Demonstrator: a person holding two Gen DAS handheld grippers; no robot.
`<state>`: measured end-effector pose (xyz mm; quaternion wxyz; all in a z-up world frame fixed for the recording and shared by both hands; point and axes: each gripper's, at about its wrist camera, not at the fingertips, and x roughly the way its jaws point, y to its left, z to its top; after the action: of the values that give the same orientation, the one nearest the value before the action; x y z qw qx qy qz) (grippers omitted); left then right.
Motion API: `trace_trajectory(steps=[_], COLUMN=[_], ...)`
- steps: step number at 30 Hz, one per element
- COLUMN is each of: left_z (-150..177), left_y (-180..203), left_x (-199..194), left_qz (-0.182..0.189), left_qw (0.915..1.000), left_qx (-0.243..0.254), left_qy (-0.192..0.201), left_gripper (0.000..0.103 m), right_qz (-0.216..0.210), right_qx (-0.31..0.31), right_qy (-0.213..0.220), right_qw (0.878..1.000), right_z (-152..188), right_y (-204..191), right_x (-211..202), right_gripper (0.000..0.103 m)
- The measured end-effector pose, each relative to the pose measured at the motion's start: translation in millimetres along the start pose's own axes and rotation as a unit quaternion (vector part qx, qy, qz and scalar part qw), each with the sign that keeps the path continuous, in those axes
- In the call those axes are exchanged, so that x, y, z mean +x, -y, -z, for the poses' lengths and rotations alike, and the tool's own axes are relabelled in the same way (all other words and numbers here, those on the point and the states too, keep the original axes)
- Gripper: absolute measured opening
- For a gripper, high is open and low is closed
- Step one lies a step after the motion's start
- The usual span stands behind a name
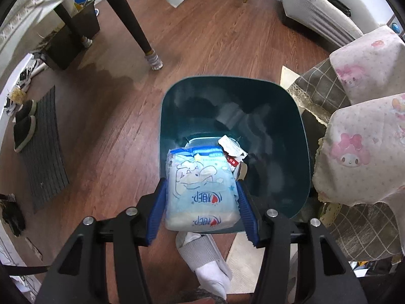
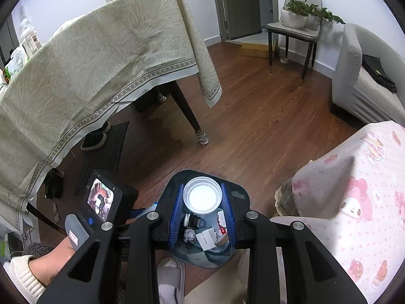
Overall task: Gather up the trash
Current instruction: 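Open the left tool over the teal bin to drop the blue packet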
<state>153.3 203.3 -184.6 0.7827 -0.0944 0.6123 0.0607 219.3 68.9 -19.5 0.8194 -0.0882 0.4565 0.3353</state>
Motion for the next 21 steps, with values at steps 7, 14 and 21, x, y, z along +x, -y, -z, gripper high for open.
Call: trace_trajectory(steps=[7, 14, 21], left_z=[2, 2, -3], left_y=[-1, -3, -9], left_x=[7, 9, -11], left_qz=[0.002, 0.007, 0.014], left_qw=[0.9999, 0.9999, 0.9994], left_qx=[-0.003, -0.006, -0.025], left_qy=[-0.013, -0.014, 0.019], left_gripper=[0.057, 0.068, 0.075], right_qz=[0.001, 0.002, 0.005], right_qx=[-0.004, -0.006, -0.006], right_qy=[-0.006, -0.012, -0.012], right_qw=[1.0, 1.0, 1.0], right_z=[-2, 0, 0], right_y=[-5, -5, -3], right_x=[9, 14, 16], right_gripper=[0.03, 0.03, 0.03])
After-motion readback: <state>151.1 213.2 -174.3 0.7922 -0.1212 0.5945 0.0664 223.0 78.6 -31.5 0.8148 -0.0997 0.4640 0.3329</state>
